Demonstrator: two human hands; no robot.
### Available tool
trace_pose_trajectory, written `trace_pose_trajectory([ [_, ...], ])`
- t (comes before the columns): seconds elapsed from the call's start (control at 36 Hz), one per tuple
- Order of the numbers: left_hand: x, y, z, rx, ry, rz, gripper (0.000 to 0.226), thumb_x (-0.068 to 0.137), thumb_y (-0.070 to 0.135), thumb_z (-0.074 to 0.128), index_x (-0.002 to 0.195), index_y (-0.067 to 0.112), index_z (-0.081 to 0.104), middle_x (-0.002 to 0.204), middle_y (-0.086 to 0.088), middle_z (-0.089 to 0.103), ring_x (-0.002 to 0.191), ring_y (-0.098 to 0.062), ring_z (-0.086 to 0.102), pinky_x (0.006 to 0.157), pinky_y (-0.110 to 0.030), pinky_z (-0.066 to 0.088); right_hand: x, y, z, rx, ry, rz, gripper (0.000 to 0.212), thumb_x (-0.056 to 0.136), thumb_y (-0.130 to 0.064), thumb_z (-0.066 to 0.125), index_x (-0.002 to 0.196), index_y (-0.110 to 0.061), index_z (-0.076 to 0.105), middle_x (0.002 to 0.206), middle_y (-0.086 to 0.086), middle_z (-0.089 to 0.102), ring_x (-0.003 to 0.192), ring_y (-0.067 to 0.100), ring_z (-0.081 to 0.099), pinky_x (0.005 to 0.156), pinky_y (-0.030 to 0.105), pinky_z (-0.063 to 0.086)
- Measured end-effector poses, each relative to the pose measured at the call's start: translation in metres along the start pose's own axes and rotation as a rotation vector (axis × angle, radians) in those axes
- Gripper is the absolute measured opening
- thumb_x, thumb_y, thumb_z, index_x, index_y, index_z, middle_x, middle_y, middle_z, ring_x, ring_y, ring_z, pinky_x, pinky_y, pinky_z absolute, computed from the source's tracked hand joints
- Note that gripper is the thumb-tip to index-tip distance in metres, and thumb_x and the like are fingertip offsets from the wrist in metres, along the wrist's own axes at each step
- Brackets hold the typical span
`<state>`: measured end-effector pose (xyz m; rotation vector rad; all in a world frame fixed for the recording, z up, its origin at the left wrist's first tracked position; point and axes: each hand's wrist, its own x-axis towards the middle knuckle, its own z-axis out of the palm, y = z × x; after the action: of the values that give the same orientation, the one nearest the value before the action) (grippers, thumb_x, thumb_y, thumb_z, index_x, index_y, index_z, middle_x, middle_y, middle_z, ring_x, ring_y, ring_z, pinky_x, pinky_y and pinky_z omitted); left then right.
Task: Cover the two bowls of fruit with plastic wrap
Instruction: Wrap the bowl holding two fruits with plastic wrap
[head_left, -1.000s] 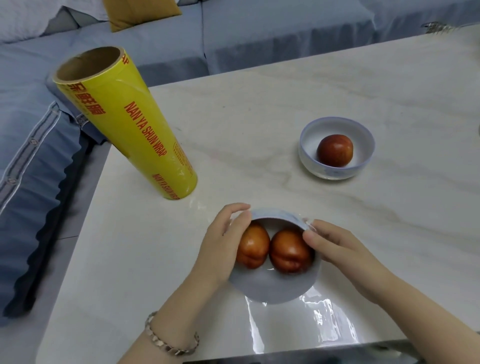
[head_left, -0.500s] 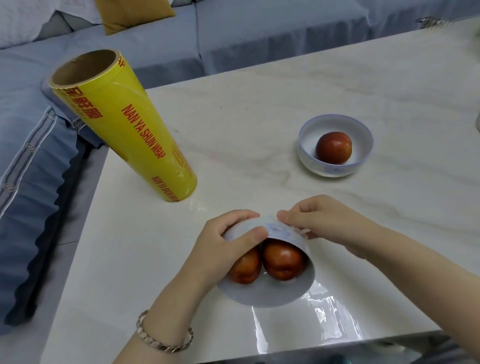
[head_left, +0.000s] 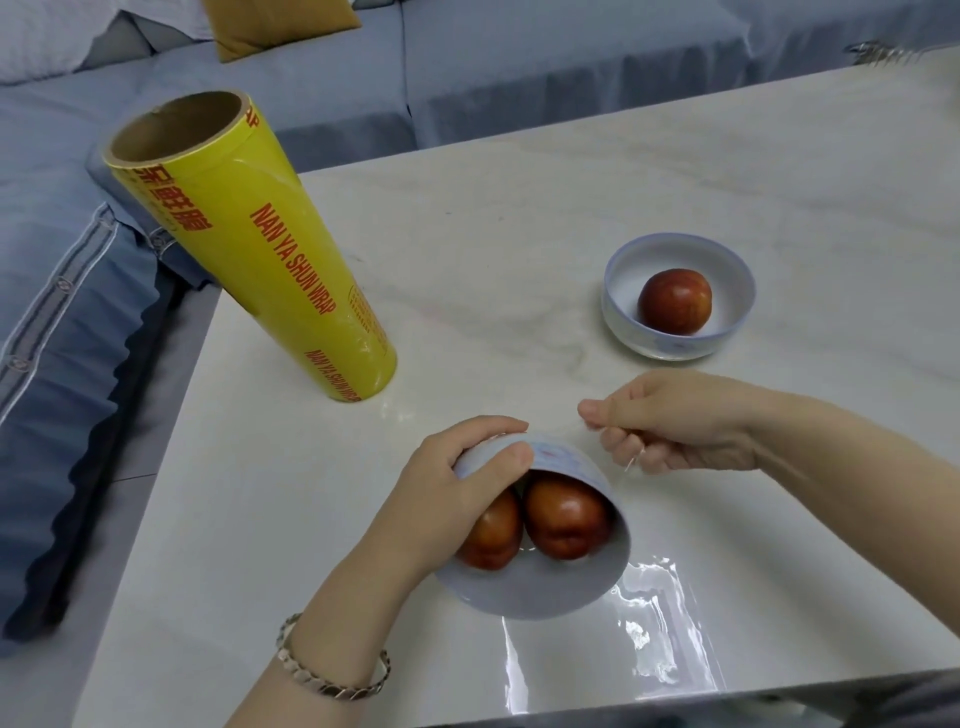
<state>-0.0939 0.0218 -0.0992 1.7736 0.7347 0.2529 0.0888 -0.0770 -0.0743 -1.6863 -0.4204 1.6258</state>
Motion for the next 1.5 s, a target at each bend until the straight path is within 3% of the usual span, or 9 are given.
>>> trace_pose_trajectory([
  [0.17, 0.000, 0.000, -0.001, -0.004, -0.044, -0.015, 0.041, 0.058, 0.060, 0.055, 0.094, 0.044, 0.067, 0.104, 0.024, 0.067, 0.104, 0.005, 0.059, 0.089, -0.013, 0.043, -0.006, 0.003, -0.010, 0.028, -0.182, 0.065, 0.026, 0.074, -0.031, 0.058, 0.064, -0.009, 0.049, 0.047, -0.003, 0.043, 0.039, 0.003, 0.034, 0.036, 0.008, 0.026],
  [0.36, 0.003, 0.003, 0.000, -0.006, -0.080, -0.015, 0.041, 0.058, 0.059, 0.056, 0.093, 0.040, 0.067, 0.101, 0.023, 0.069, 0.099, 0.005, 0.060, 0.082, -0.008, 0.043, -0.002, 0.025, -0.006, 0.199, -0.091, -0.338, 0.008, 0.067, -0.024, 0.068, 0.069, -0.016, 0.066, 0.096, -0.005, 0.072, 0.085, 0.005, 0.063, 0.067, 0.012, 0.047],
  [0.44, 0.005, 0.004, 0.000, 0.000, -0.093, -0.007, 0.043, 0.059, 0.058, 0.056, 0.093, 0.035, 0.068, 0.099, 0.020, 0.070, 0.099, 0.001, 0.062, 0.085, -0.014, 0.045, 0.003, 0.030, 0.006, 0.347, -0.107, -0.492, 0.021, 0.058, -0.019, 0.083, 0.072, -0.014, 0.068, 0.101, 0.003, 0.073, 0.098, 0.014, 0.067, 0.080, 0.019, 0.052],
  [0.64, 0.004, 0.007, -0.001, 0.045, -0.119, 0.039, 0.030, 0.064, 0.055, 0.055, 0.088, 0.042, 0.068, 0.097, 0.018, 0.070, 0.096, -0.002, 0.063, 0.086, -0.017, 0.047, 0.016, 0.029, 0.040, 0.579, 0.247, -0.480, 0.011, 0.067, 0.000, 0.069, 0.061, -0.008, 0.066, 0.052, 0.002, 0.064, 0.048, 0.011, 0.061, 0.051, 0.018, 0.052],
  [0.89, -0.002, 0.002, 0.000, 0.010, -0.022, 0.058, 0.032, 0.059, 0.053, 0.056, 0.088, 0.042, 0.066, 0.098, 0.027, 0.068, 0.096, 0.006, 0.062, 0.080, -0.007, 0.043, 0.023, 0.023, 0.050, 0.285, 0.488, -0.429, 0.008, 0.067, -0.007, 0.079, 0.064, -0.008, 0.071, 0.056, 0.000, 0.069, 0.052, 0.009, 0.063, 0.055, 0.020, 0.052],
  [1.03, -0.006, 0.000, 0.000, 0.004, 0.004, 0.071, 0.031, 0.057, 0.051, 0.057, 0.086, 0.044, 0.065, 0.096, 0.029, 0.068, 0.094, 0.007, 0.062, 0.078, -0.006, 0.043, 0.018, 0.025, 0.045, 0.267, 0.369, -0.305, 0.013, 0.068, -0.012, 0.078, 0.074, -0.001, 0.073, 0.062, 0.007, 0.070, 0.049, 0.008, 0.062, 0.047, 0.015, 0.048],
  [1.22, -0.008, 0.000, 0.000, -0.009, 0.022, 0.074, 0.036, 0.056, 0.050, 0.058, 0.090, 0.042, 0.065, 0.098, 0.027, 0.069, 0.094, 0.005, 0.063, 0.078, -0.008, 0.045, 0.021, 0.028, 0.041, 0.237, 0.271, -0.153, 0.024, 0.064, -0.026, 0.080, 0.068, -0.005, 0.070, 0.069, 0.013, 0.065, 0.062, 0.021, 0.058, 0.064, 0.028, 0.049],
  [1.36, -0.009, 0.000, 0.000, -0.019, -0.006, 0.088, 0.033, 0.057, 0.047, 0.060, 0.089, 0.039, 0.067, 0.096, 0.022, 0.071, 0.092, 0.001, 0.065, 0.078, -0.011, 0.047, 0.025, 0.031, 0.039, 0.154, 0.258, -0.107, 0.044, 0.051, -0.037, 0.081, 0.050, -0.017, 0.043, 0.057, 0.007, 0.042, 0.054, 0.018, 0.038, 0.053, 0.027, 0.032],
  [1.5, -0.008, 0.002, 0.002, 0.007, -0.023, 0.076, 0.038, 0.055, 0.051, 0.061, 0.090, 0.039, 0.067, 0.099, 0.022, 0.070, 0.096, 0.002, 0.064, 0.080, -0.012, 0.046, 0.026, 0.034, 0.030, 0.089, 0.304, -0.175, 0.025, 0.066, -0.023, 0.081, 0.063, -0.014, 0.057, 0.055, 0.001, 0.055, 0.050, 0.013, 0.048, 0.052, 0.022, 0.043],
])
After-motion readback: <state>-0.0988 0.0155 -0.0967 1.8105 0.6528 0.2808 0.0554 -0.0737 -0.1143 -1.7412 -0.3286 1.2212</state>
